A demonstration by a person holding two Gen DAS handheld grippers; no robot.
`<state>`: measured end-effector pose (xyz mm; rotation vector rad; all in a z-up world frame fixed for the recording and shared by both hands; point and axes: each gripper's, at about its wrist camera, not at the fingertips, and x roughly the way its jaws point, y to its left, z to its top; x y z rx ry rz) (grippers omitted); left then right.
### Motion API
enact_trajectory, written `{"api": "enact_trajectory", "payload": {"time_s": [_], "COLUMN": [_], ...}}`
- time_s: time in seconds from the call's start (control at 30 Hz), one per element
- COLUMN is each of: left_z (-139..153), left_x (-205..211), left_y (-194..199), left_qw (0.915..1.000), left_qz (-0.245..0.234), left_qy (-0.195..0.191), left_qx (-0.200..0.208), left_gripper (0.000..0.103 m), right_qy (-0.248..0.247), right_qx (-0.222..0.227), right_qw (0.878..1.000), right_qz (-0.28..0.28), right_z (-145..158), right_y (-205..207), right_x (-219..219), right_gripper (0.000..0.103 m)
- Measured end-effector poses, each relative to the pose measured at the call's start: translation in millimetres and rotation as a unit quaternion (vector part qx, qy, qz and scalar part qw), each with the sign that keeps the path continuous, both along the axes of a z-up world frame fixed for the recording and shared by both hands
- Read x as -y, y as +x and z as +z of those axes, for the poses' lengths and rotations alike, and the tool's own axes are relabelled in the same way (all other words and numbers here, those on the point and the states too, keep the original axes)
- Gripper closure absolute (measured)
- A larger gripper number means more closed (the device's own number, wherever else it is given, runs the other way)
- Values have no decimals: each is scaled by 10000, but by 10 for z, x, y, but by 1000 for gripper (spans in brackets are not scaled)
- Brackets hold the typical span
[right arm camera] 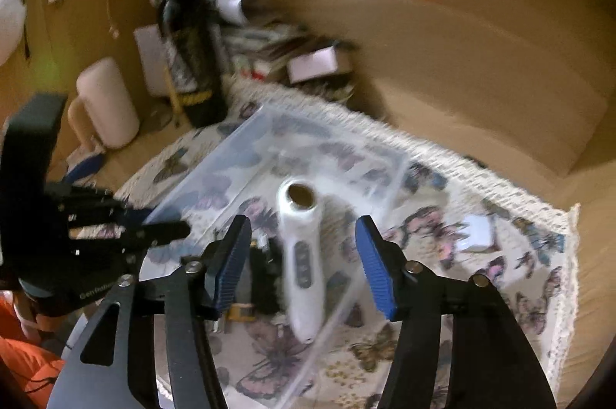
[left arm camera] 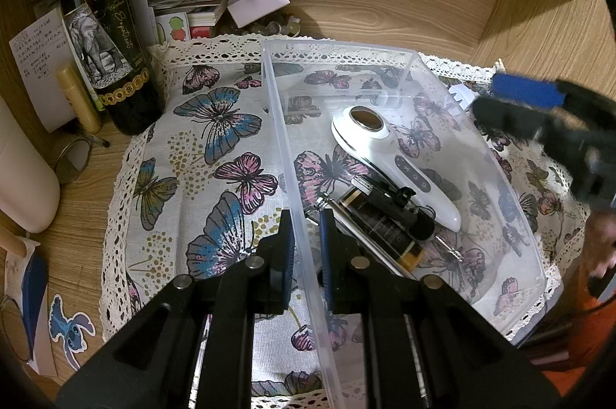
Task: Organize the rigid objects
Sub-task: 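Lower the black gadget into the clear box and open the right tool, then grasp the white plug charger with the right tool and lift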
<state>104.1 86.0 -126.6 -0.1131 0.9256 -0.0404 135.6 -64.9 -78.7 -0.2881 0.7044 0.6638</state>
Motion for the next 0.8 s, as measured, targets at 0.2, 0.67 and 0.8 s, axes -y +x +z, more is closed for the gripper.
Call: {"api": "enact_trajectory", "payload": {"time_s": [0.2, 0.67, 0.8], "left_z": [0, 10, 12], "left_x": [2, 1, -3], "left_y": [-1, 6, 12], "left_qw": [10000, 10000, 10000], "left_qz": [1, 14, 15], "left_qy": [-2, -48, -56], "left_qx": [0, -6, -6], "left_gripper": [91, 91, 91], "right_qy": [144, 79, -17], "right_qx": [386, -94, -374], "right_qw": [9977, 9818, 9780], "right_qz": [-535, -1897, -2051], "right_z": [216, -5, -220], "right_y": [139, 1069, 1252], "right_x": [299, 939, 980], "right_gripper": [38, 32, 32]}}
